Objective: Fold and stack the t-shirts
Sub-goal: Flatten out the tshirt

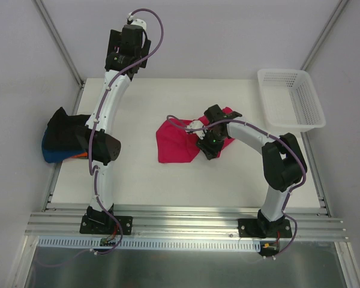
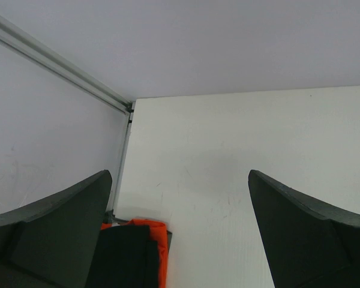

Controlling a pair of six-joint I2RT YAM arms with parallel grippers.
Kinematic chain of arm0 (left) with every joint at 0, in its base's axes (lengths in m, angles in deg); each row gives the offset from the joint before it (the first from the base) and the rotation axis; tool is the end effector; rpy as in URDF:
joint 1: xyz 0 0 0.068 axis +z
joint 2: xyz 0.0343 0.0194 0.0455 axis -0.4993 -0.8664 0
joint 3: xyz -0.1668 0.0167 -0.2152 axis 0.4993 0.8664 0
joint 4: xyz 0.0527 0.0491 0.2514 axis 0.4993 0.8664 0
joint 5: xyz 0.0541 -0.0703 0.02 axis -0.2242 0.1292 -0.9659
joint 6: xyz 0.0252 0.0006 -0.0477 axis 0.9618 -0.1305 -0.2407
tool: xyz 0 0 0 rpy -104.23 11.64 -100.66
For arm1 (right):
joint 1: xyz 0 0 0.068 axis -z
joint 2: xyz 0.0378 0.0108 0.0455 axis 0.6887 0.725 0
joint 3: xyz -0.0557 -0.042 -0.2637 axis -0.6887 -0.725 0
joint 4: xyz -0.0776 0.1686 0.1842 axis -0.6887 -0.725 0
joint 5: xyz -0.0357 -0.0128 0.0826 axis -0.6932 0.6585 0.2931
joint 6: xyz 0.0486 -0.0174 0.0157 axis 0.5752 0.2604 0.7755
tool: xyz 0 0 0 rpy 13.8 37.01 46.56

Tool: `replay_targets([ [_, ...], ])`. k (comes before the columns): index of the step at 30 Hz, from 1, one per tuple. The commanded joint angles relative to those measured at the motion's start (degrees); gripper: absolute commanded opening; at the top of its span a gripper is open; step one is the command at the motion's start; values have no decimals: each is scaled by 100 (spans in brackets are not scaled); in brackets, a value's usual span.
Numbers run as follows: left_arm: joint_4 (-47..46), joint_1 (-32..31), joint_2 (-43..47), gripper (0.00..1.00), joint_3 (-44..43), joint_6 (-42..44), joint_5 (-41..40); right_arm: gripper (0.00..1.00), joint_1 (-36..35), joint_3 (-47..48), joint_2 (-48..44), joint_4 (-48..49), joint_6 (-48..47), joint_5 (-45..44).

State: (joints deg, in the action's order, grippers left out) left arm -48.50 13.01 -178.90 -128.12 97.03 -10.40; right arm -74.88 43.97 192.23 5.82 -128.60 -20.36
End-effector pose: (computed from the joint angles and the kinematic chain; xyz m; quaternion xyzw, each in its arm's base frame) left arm 0.4613 -0.1207 0.4432 0.0452 0.7899 0.2039 0.5765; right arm 0.3097 0.1998 0.2014 -0.6454 0.7313 0.1041 0.1944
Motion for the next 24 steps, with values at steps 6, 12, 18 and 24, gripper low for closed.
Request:
replay_targets([
  [6, -137, -54, 282, 99, -43, -31, -75, 48, -11, -84, -31, 645, -220, -129],
  [12, -146, -63, 326, 99, -25, 4, -93, 48, -20, -84, 56, 821, -326, -112],
  [18, -146, -63, 353, 99, 10, 13, -93, 49, -29, -154, 39, 716, -326, -68],
  [24, -146, -63, 309, 99, -25, -5, -66, 48, -29, -277, 48, 593, -378, -59],
])
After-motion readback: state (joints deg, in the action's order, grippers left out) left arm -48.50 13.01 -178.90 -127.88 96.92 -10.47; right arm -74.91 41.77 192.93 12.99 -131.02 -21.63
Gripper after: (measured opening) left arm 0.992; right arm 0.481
